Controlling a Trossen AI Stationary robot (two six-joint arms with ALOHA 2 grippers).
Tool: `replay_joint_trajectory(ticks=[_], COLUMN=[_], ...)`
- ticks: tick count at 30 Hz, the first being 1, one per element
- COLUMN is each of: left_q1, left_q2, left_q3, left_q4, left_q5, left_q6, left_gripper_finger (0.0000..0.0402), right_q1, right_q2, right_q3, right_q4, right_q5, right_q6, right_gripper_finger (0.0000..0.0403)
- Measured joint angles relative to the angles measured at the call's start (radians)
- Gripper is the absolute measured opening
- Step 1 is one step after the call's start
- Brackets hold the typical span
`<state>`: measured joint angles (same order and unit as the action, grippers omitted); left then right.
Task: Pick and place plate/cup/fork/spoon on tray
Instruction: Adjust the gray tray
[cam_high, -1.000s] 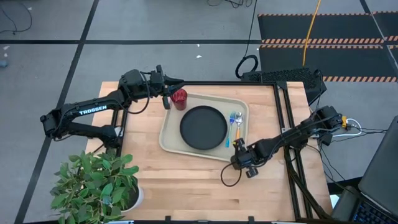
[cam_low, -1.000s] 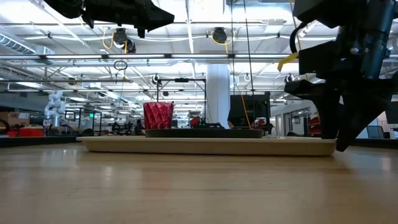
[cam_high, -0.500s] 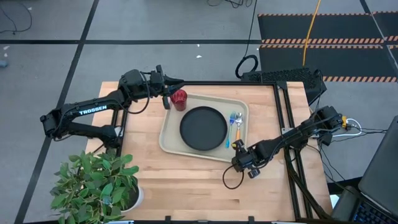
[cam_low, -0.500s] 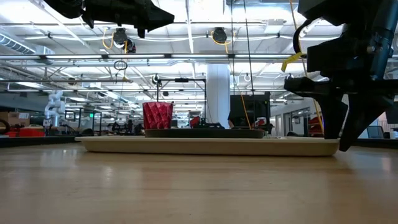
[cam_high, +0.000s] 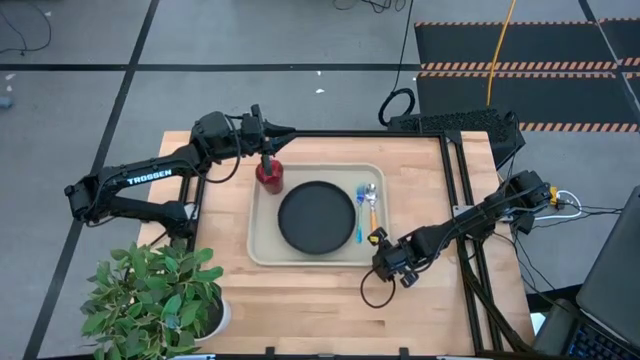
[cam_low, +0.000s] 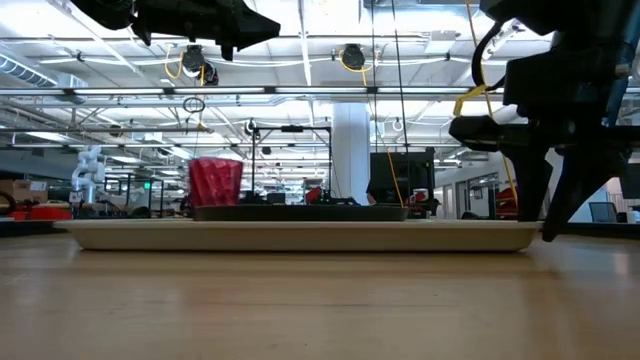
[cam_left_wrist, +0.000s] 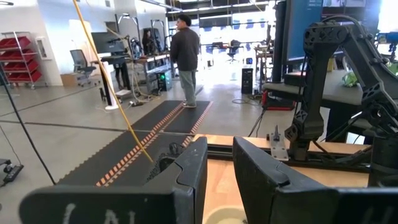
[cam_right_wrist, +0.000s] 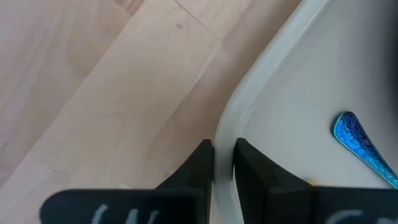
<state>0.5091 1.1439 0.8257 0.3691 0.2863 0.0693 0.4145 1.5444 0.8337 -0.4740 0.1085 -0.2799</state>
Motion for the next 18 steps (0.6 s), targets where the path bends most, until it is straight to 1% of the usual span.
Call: replay_joint_trajectory(ticks=[8,18], left_q1=[0.0,-0.003], left_q2=[0.0,0.0], left_q3=[0.0,0.0], left_q4=[0.001,-0.001], left_q5=[0.0,0.0], left_q6=[-0.02,-0.039], left_gripper_finger=[0.0081,0.0081], right_q1=[0.002,0.063], right_q2=[0.0,0.0], right_q3=[0.001,0.001], right_q4=[-0.002,-0.004], right_q5=[-0.003,0.003], right_q6=[0.025,0.098], right_gripper_finger=[0.0031,0.003])
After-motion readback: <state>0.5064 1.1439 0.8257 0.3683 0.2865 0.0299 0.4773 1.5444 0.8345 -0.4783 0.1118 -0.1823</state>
